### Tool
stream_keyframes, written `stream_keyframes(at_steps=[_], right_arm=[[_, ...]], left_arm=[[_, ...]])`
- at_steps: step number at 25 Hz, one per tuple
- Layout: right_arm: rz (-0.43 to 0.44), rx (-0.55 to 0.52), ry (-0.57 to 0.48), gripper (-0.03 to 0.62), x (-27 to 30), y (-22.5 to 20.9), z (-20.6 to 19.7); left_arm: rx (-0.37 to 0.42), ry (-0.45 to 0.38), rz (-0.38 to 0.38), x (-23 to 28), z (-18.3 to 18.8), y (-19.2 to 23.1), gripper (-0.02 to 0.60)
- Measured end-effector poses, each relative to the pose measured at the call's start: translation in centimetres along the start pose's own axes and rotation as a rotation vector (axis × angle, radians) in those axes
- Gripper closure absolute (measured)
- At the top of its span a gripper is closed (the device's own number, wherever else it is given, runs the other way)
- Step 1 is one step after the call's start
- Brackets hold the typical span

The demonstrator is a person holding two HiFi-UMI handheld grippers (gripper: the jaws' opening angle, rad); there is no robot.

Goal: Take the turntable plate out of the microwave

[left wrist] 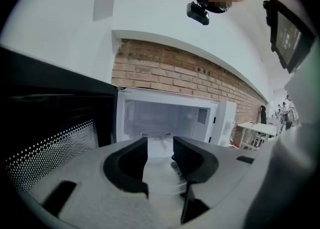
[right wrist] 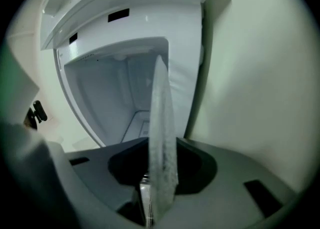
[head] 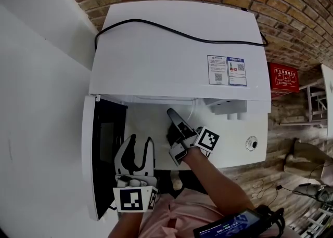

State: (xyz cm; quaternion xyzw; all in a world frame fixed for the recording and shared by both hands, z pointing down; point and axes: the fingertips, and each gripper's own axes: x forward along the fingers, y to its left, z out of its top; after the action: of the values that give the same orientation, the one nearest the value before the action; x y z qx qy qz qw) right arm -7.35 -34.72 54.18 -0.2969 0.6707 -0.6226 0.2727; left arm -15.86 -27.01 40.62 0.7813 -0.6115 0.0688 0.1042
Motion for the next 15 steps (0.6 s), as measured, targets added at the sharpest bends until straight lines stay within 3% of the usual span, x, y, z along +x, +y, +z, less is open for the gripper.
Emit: stream_keyframes(at_steps=[2,3,15], right_arm=[[-0.002,-0.007,0.020,0.546,0.3,0.0,-0.3],[-0.005,-0.019,0.028,0.560,0.3,0.0,-0.4],[-0.009,-0.086,0.127,0.565,-2.6,1.2,-1.9]], left_arm=[[0.002,0.000,0.002,0.0,0.0,0.2,0.416],[0.004,-0.001,0.004,-0.1,0.1,0.2,0.416],[0.006,-0.032,0.036,-1.8,0.9,-1.2,0.416]])
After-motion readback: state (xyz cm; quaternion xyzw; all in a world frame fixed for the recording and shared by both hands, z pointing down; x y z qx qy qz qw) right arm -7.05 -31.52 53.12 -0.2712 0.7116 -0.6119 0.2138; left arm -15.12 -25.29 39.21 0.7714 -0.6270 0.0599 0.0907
